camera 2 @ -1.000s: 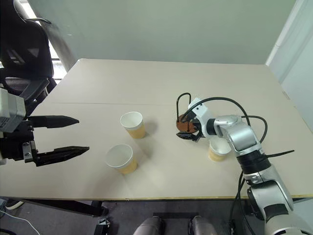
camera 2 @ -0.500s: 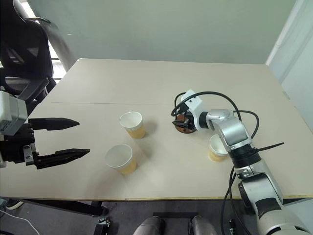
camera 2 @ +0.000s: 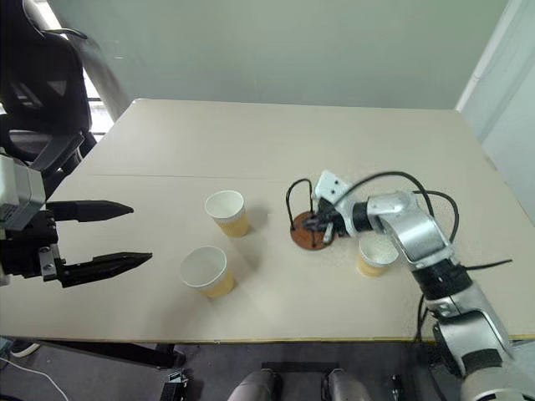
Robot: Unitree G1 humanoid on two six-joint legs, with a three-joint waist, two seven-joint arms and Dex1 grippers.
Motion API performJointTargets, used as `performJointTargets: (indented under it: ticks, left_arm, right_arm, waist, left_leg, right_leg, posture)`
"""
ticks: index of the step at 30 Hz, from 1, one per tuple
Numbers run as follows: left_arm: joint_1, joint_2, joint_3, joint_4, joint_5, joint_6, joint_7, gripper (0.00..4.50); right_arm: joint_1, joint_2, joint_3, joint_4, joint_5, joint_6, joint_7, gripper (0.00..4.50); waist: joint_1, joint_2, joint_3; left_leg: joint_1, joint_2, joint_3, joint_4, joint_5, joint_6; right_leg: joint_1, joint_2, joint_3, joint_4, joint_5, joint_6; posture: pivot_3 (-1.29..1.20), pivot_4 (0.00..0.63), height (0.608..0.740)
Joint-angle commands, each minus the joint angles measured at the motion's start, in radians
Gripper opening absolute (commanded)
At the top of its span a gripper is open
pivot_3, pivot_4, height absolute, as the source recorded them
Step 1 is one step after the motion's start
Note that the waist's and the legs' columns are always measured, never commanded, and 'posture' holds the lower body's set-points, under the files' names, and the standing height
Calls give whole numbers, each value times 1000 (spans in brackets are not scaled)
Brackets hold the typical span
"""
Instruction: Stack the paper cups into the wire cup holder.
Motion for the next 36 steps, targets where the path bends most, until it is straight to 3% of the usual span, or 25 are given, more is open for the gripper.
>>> performJointTargets:
  ticks: [1, 14, 24, 28, 36]
  left_arm:
    - [-15, 20, 6, 9, 1, -25, -16, 4500]
    - [-45, 46, -47, 37, 1, -47, -29, 4500]
    - [-44, 47, -50, 40, 18, -52, -35, 4500]
    - [-51, 47, -61, 45, 22, -57, -35, 4500]
    - [-62, 49, -74, 52, 23, -65, -33, 4500]
  right_arm:
    - [41, -46, 7, -117, 76, -50, 138, 19]
    - [93, -43, 67, -156, 72, -129, 227, 19]
    - [75, -46, 97, -138, 27, -184, 247, 19]
    - [55, -49, 107, -110, -1, -194, 250, 1046]
    - [51, -102, 109, -110, -53, -253, 294, 3785]
  waist:
    - [-2, 0, 0]
    - [-9, 0, 0]
    - [-8, -1, 0]
    - [-8, -1, 0]
    - [-6, -1, 0]
  left_leg:
    - [0, 1, 0, 0, 0, 0]
    - [3, 8, 0, 6, 3, 0]
    - [3, 8, 0, 6, 2, 0]
    - [3, 8, 0, 6, 2, 0]
    - [2, 8, 0, 6, 1, -1]
  right_leg:
    - [1, 1, 0, 0, 0, 0]
    - [3, 8, 2, 1, -4, -13]
    - [3, 8, 2, 1, -1, -9]
    - [3, 8, 2, 1, -3, -12]
    - [3, 8, 2, 1, -3, -12]
  posture:
    - [0, 150, 740]
    - [0, 150, 740]
    - [0, 150, 740]
    - [0, 150, 740]
    - [0, 150, 740]
